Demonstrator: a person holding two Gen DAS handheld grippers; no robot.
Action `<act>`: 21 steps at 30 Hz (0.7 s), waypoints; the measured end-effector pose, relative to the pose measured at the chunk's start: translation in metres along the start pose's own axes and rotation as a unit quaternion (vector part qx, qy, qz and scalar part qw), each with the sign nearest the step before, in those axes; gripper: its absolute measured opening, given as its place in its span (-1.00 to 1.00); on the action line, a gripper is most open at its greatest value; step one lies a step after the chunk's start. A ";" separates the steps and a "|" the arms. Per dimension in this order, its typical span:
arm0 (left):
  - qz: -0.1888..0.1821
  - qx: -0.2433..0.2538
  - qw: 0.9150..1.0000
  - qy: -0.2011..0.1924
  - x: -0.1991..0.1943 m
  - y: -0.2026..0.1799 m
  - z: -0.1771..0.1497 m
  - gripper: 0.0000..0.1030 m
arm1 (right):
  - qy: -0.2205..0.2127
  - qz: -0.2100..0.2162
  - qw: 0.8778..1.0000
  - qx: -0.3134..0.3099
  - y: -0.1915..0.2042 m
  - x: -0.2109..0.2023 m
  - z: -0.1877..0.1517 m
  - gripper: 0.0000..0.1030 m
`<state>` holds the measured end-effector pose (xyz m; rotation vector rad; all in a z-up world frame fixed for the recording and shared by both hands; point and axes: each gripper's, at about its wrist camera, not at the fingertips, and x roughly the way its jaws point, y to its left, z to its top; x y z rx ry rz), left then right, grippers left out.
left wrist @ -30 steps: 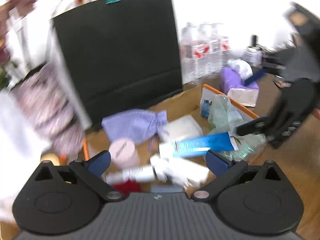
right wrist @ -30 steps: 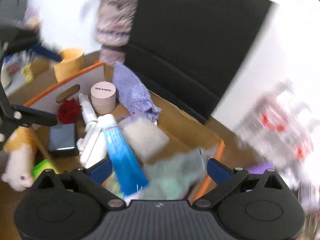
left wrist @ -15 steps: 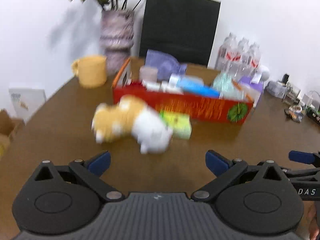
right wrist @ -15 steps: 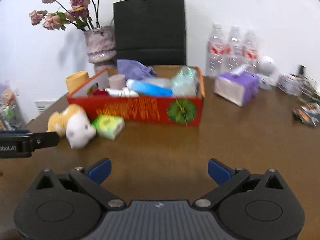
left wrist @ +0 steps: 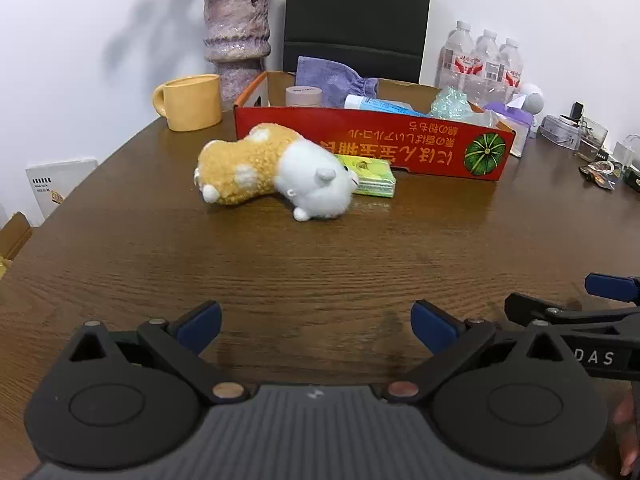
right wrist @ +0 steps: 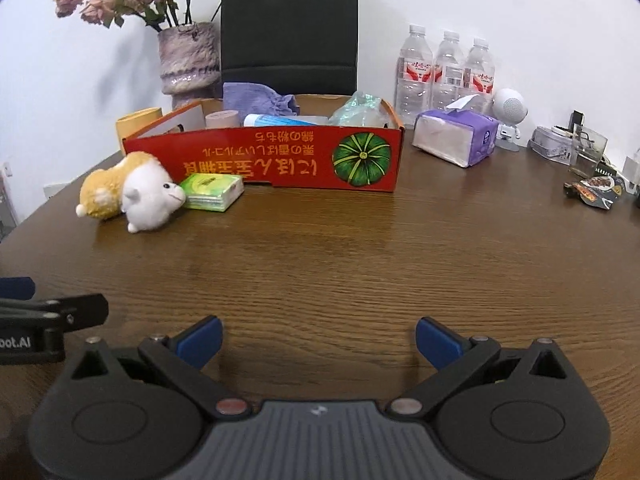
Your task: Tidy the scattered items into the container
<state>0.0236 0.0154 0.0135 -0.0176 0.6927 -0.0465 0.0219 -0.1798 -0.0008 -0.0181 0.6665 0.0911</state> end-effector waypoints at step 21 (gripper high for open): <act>0.016 0.019 1.000 0.000 0.008 -0.008 -0.009 1.00 | 0.015 -0.001 1.000 0.005 0.001 0.004 -0.003 1.00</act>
